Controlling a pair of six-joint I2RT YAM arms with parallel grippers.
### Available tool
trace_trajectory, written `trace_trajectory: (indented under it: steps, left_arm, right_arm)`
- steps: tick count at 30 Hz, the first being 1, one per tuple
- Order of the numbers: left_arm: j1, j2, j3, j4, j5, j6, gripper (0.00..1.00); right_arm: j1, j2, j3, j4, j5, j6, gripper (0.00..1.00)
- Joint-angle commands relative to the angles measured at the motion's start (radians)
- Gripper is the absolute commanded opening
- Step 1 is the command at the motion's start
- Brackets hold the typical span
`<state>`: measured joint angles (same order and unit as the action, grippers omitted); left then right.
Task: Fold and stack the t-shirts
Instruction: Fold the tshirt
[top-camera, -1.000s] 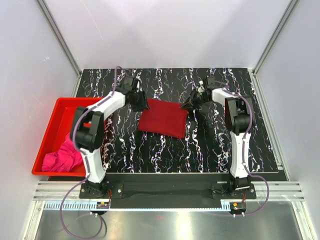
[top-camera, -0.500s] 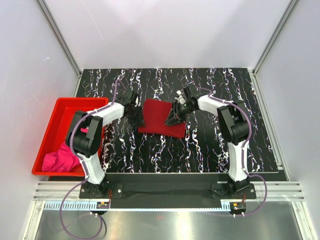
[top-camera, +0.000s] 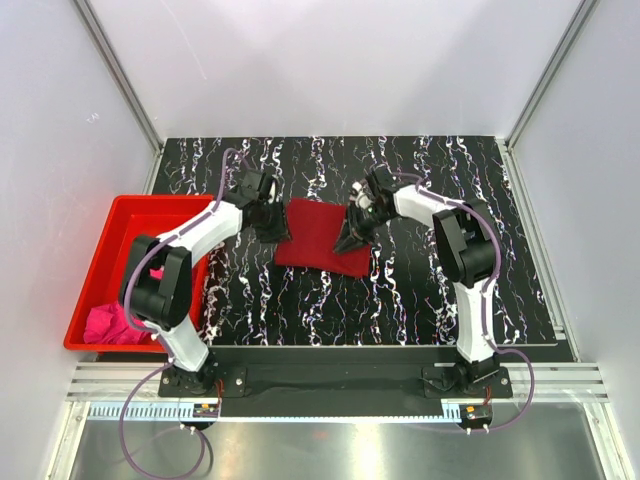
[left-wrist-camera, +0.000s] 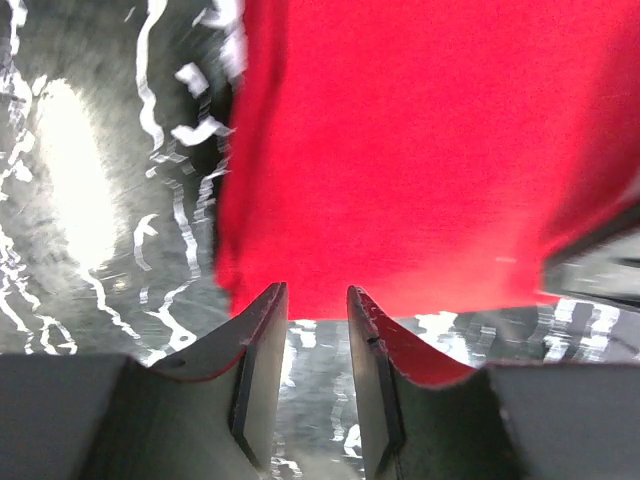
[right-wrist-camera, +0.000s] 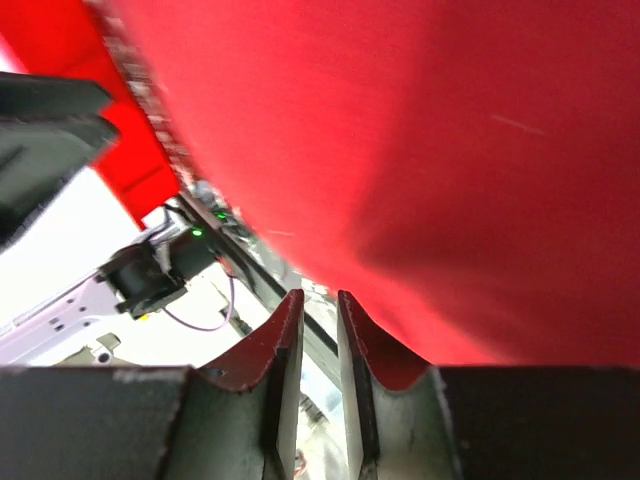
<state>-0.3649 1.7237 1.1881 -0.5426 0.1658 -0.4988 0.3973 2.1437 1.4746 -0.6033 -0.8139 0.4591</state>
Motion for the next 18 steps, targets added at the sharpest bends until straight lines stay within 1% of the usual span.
trace_trajectory:
  steps: [1, 3, 6, 9, 10, 13, 15, 17, 18]
  left_arm:
    - [-0.003, -0.033, 0.054, 0.044, 0.078, -0.049, 0.36]
    - [0.0, 0.032, 0.051, 0.075, 0.115, -0.084, 0.34]
    - [0.0, 0.104, 0.027, 0.115, 0.097, -0.098, 0.33]
    - [0.0, 0.157, 0.016, 0.106, 0.051, -0.084, 0.32]
    - [0.001, 0.183, 0.012, 0.102, 0.046, -0.08, 0.32]
    - [0.001, 0.204, -0.013, 0.104, 0.018, -0.058, 0.31]
    - [0.0, 0.192, -0.031, 0.107, 0.002, -0.043, 0.31]
    - [-0.005, 0.154, -0.033, 0.098, -0.021, -0.024, 0.31]
    - [-0.008, 0.137, -0.03, 0.092, -0.032, -0.017, 0.31]
  right_arm:
    - [0.06, -0.021, 0.124, 0.0, -0.074, 0.044, 0.26]
    - [0.084, 0.033, 0.154, 0.051, -0.109, 0.1, 0.26]
    - [0.101, 0.082, 0.161, 0.111, -0.126, 0.141, 0.25]
    - [0.106, 0.111, 0.104, 0.167, -0.165, 0.162, 0.23]
    - [0.103, 0.107, 0.043, 0.209, -0.166, 0.167, 0.23]
    - [0.095, 0.064, -0.069, 0.238, -0.15, 0.159, 0.22]
    - [0.087, 0.032, -0.103, 0.212, -0.13, 0.123, 0.22]
    - [0.087, -0.043, -0.119, 0.146, -0.071, 0.061, 0.22]
    - [0.086, -0.092, -0.114, 0.114, -0.018, 0.04, 0.24]
